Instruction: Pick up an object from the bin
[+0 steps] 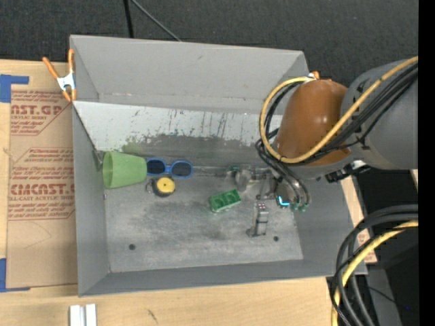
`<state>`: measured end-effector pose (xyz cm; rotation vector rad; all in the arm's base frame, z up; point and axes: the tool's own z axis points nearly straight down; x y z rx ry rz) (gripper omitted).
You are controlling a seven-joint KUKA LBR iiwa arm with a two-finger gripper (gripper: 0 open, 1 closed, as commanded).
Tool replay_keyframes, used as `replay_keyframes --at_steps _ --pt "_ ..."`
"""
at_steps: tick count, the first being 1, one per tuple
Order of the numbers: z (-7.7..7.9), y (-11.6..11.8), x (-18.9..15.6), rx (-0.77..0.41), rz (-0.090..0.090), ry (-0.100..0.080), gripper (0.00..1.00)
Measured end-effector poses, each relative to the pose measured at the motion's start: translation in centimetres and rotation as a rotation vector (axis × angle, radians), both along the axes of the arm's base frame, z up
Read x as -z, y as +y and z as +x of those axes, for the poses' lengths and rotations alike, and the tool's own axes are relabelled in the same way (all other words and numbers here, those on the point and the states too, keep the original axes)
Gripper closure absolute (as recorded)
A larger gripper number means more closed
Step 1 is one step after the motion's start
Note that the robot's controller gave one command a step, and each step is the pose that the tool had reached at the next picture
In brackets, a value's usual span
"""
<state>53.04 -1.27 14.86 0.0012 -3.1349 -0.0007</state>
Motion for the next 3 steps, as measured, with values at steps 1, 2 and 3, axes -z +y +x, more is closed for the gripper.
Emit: replay_keyframes --at_steps 1,2,3 --pt "6.5 0.9 6.5 0.049 0.001 -0.008 0.0" --pt "6.4 0.9 6.1 0.049 0.001 -0.008 1.0" --pt "6.0 0.6 -6.0 0.068 0.001 -0.018 1.0"
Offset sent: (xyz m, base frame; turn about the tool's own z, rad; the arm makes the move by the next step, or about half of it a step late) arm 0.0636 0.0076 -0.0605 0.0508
